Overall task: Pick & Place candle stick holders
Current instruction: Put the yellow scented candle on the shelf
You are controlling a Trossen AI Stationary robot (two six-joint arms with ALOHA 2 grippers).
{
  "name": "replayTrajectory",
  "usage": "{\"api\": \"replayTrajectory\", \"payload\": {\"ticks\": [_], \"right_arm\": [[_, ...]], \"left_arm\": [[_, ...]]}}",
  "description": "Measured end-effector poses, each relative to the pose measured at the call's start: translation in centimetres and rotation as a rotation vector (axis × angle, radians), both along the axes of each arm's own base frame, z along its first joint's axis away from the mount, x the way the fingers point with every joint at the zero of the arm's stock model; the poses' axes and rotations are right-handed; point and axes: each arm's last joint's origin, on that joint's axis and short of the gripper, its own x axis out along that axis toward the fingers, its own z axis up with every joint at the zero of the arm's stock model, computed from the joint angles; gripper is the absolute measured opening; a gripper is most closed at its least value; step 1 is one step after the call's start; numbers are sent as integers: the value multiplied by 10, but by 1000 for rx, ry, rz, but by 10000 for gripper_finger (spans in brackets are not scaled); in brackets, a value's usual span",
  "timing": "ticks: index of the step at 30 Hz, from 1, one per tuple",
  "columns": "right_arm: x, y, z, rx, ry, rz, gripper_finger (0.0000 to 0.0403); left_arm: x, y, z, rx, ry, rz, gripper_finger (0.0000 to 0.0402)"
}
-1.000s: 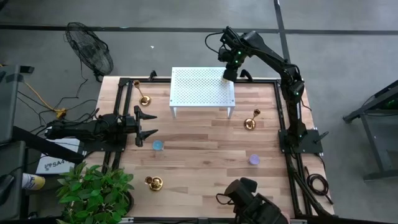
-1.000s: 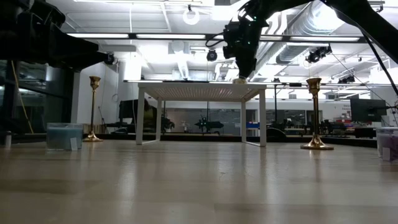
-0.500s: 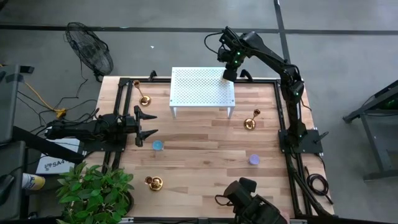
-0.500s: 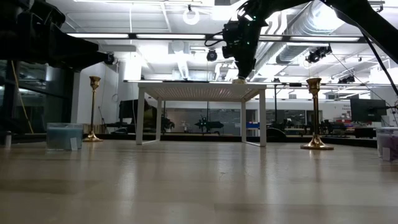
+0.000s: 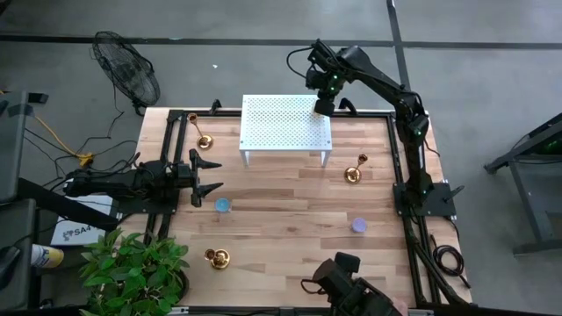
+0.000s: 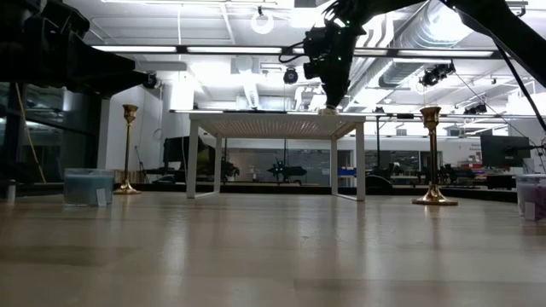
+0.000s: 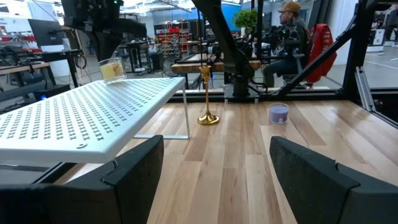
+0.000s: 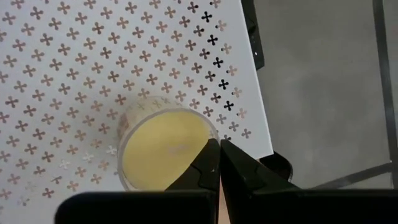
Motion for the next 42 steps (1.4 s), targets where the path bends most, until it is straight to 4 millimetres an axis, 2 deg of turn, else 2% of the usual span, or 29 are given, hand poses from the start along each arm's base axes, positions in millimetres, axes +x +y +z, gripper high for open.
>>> {"api": "replayTrajectory", "payload": {"ticks": [42], "right_arm": [[10,8,1,-66,27,32,7]], "left_arm": [[0,0,0,0,0,0,289]]}}
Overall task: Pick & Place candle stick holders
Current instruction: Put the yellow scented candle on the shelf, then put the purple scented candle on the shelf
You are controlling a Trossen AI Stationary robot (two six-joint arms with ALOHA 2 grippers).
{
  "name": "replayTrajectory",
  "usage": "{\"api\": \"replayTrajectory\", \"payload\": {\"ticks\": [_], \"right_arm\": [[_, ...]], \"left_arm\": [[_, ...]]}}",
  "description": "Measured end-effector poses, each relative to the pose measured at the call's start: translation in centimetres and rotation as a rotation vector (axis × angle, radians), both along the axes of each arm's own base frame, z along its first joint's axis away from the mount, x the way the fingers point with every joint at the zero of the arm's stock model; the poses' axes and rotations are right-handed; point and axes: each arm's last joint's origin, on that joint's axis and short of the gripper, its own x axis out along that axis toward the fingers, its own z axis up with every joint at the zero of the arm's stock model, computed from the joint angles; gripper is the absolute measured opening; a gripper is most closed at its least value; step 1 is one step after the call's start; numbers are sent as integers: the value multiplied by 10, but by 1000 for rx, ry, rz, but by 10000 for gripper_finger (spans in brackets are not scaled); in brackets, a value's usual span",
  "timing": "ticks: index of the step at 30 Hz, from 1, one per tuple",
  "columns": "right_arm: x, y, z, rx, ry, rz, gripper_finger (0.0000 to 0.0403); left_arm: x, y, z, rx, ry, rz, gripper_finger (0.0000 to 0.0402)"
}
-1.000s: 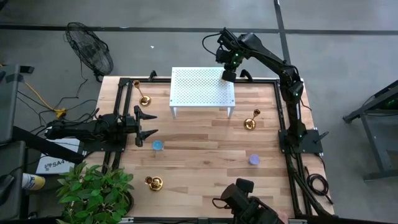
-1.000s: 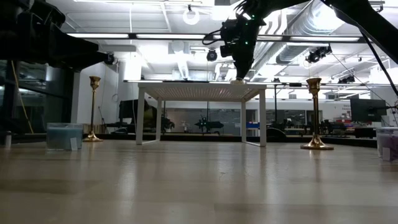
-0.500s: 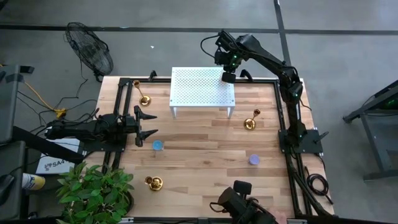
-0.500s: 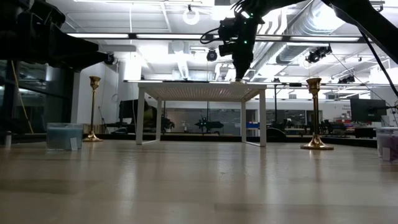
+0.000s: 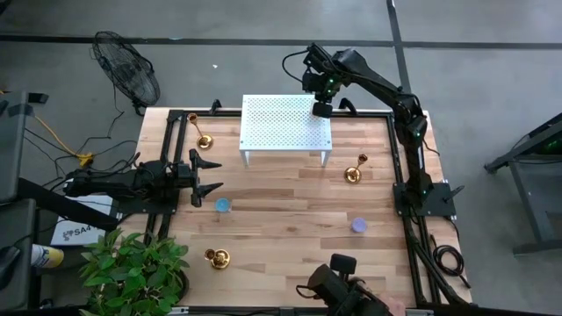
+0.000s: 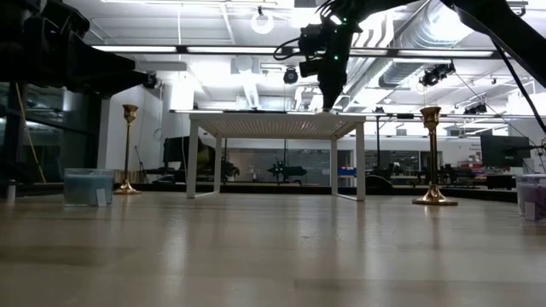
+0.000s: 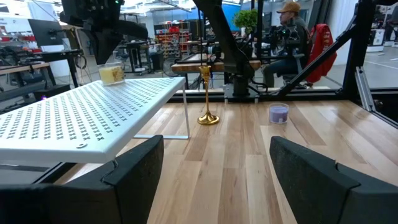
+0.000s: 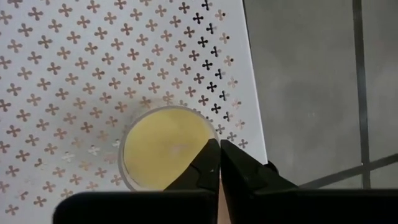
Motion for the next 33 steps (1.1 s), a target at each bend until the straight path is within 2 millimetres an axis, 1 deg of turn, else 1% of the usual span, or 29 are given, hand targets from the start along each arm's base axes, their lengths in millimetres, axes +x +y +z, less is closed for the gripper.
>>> {"api": "replayTrajectory", "payload": {"ticks": [2,9,11,15,19,24,30,33], "right_arm": [[0,0,1,1,-5,-7,24],[1,2,4,-4,-19,-9,101],[0,3,7,-13,-26,-10,117],[-7,9,21,-42,-49,-19,139],[-16,16,38,-75,-78,-55,151],[-31,32,62,-70,-128,-97,158],[-48,54,81,57,-204,-107,152],[-54,66,86,106,-204,-117,148]], "left_arm": [[0,0,0,0,0,0,289],[0,0,0,0,0,0,289],[0,0,0,0,1,0,289],[0,0,0,0,0,0,289],[0,0,0,0,0,0,289],[0,0,0,0,0,0,289],[0,0,0,0,1,0,289],[0,0,0,0,0,0,289]]}}
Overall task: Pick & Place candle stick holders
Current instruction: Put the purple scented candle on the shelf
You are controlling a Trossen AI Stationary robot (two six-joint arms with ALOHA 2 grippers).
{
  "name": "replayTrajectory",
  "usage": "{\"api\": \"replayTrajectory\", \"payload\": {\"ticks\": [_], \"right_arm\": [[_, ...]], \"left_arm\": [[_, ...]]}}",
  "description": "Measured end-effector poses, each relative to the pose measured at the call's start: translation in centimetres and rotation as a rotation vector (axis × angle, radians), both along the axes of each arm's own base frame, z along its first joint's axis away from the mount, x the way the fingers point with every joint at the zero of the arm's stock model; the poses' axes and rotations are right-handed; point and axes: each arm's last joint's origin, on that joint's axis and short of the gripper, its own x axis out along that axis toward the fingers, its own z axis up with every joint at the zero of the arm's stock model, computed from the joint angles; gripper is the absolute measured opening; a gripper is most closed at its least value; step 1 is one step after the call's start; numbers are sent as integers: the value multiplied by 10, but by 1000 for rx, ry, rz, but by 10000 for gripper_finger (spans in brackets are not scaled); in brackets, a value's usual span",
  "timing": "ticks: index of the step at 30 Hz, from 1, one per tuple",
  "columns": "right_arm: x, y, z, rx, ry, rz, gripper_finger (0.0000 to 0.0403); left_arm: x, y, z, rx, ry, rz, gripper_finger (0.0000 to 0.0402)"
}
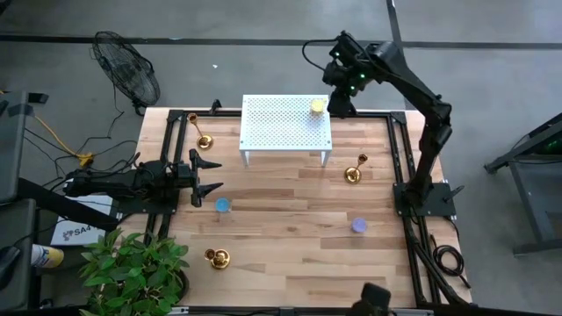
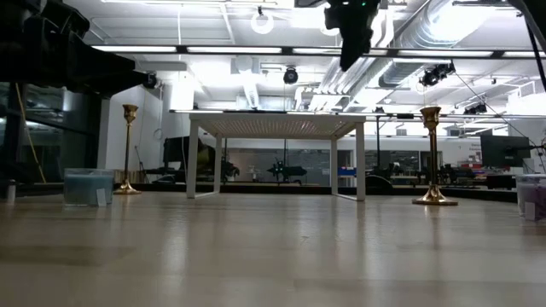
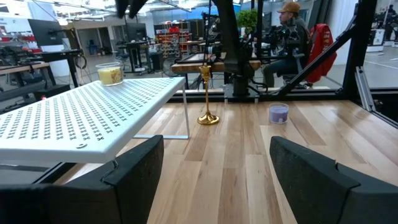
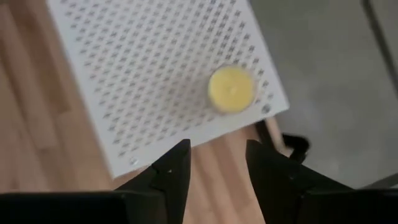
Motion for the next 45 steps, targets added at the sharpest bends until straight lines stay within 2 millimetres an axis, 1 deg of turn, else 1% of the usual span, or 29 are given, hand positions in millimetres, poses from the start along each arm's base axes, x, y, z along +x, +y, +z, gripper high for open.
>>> {"api": "replayTrajectory", "payload": {"ticks": [3,6,11,16,23,28,33,38,45], "right_arm": [[-2,15,2,36,17,-7,143],[-1,32,0,76,33,0,140],[-2,68,-14,133,69,40,138],[-8,111,-38,179,78,45,138],[-31,173,-72,241,77,16,138],[-48,209,-100,259,75,-6,138],[-59,236,-134,289,117,-52,138],[-67,254,-166,312,170,-98,138],[-76,268,-192,317,183,-232,138]], "left_arm": [[0,0,0,0,0,0,289],[0,0,0,0,0,0,289],[0,0,0,0,1,0,289],[0,0,0,0,0,0,289],[0,0,0,0,0,0,289],[0,0,0,0,0,0,289],[0,0,0,0,0,0,289],[0,0,0,0,0,0,289],[0,0,0,0,0,0,289]]}}
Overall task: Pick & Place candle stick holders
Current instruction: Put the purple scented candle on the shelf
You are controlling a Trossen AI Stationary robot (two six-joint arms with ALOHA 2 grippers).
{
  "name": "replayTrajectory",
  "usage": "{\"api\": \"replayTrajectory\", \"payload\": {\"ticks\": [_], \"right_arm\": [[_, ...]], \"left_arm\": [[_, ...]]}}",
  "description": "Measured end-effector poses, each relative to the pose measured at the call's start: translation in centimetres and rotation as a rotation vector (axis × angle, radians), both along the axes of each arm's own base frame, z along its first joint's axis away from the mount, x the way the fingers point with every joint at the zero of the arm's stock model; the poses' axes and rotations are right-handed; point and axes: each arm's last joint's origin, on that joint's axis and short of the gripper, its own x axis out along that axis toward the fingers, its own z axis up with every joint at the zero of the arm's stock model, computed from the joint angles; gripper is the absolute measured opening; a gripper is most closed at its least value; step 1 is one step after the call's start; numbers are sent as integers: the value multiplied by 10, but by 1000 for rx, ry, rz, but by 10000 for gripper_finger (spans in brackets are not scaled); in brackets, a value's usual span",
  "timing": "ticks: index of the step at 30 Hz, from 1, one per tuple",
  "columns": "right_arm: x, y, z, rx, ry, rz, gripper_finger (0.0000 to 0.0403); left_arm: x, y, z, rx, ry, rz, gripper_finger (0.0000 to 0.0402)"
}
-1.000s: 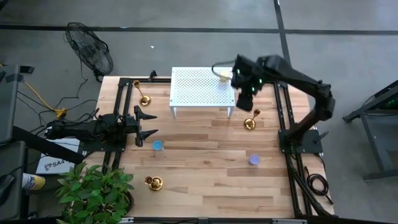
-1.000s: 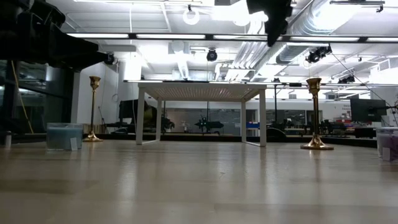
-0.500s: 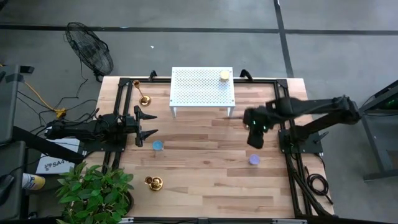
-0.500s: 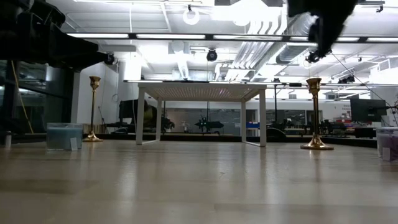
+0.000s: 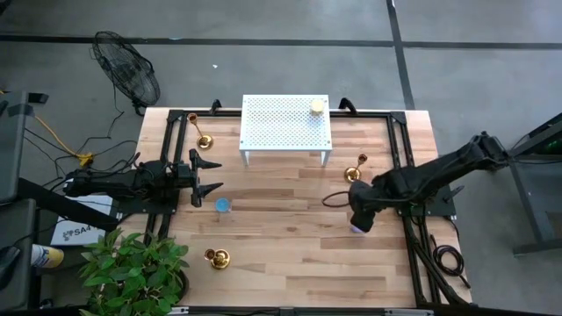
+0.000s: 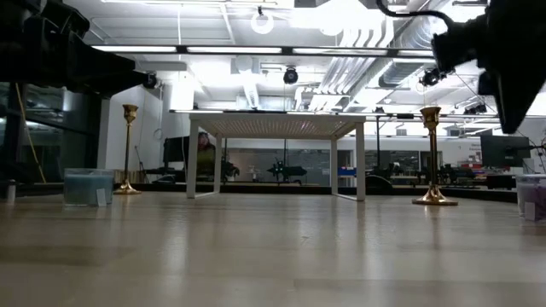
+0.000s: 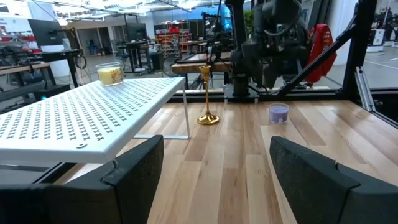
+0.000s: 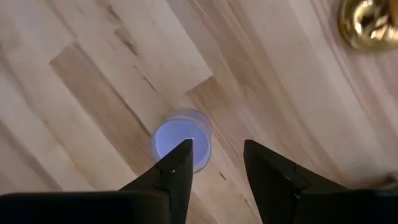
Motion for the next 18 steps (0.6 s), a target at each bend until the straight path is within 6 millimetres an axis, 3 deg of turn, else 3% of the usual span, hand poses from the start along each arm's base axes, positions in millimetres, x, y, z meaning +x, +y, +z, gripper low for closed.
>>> {"api": "replayTrajectory", "payload": {"ticks": [10,18], "right_arm": [[-10,12,-30,-3,-23,-240,137],[-17,17,-38,4,2,-342,137]], "left_arm": [[0,0,0,0,0,0,289],[0,0,0,0,0,0,289]]}}
